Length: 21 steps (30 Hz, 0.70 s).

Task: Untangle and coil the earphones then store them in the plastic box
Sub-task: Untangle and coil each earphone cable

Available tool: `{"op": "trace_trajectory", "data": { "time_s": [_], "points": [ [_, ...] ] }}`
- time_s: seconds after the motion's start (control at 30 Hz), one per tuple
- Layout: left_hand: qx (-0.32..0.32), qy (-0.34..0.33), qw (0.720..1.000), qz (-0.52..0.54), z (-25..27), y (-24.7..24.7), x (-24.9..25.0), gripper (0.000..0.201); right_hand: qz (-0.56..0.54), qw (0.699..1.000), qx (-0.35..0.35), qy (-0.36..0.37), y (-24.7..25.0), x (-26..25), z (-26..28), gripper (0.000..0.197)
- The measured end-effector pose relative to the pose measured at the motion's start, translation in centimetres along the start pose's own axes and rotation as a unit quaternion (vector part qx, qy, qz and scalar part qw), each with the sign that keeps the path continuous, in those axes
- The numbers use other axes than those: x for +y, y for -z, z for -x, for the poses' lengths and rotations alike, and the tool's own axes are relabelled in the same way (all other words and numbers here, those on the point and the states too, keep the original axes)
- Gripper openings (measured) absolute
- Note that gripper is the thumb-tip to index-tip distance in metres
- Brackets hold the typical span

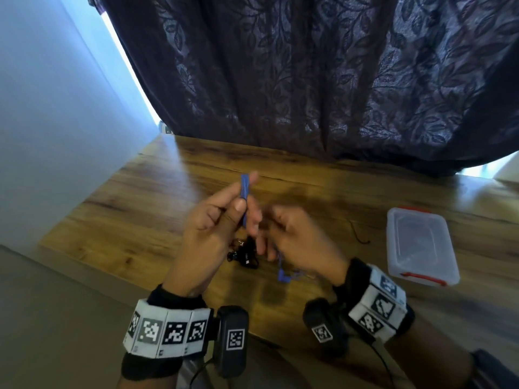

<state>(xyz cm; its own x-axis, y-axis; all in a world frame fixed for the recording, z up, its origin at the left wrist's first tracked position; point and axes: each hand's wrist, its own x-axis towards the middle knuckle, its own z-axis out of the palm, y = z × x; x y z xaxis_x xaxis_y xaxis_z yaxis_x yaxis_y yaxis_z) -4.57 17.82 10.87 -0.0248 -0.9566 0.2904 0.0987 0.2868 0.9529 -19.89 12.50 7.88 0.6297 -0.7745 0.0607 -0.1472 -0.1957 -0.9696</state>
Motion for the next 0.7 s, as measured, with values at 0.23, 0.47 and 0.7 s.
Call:
{"op": "trace_trajectory", "data": {
  "time_s": [0.23, 0.47, 0.7],
  "points": [
    [0.03, -0.054, 0.944, -0.324, 0.3, 0.9, -2.1, 0.024, 0.204, 0.977, -0.038, 0.047, 0.2, -1.9, 2.8, 0.013],
    [-0.03, 0.08, 0.994, -0.07, 0.8, 0.2, -1.2, 0.036, 0.176, 0.958, 0.153, 0.169, 5.8, -3.4, -0.7, 0.009],
    [0.005, 0.019, 0.997, 0.073, 0.4, -0.3, -0.2, 0.04, 0.045, 0.997, 0.052, 0.027, 0.3, 0.3, 0.7, 0.023]
  ]
}}
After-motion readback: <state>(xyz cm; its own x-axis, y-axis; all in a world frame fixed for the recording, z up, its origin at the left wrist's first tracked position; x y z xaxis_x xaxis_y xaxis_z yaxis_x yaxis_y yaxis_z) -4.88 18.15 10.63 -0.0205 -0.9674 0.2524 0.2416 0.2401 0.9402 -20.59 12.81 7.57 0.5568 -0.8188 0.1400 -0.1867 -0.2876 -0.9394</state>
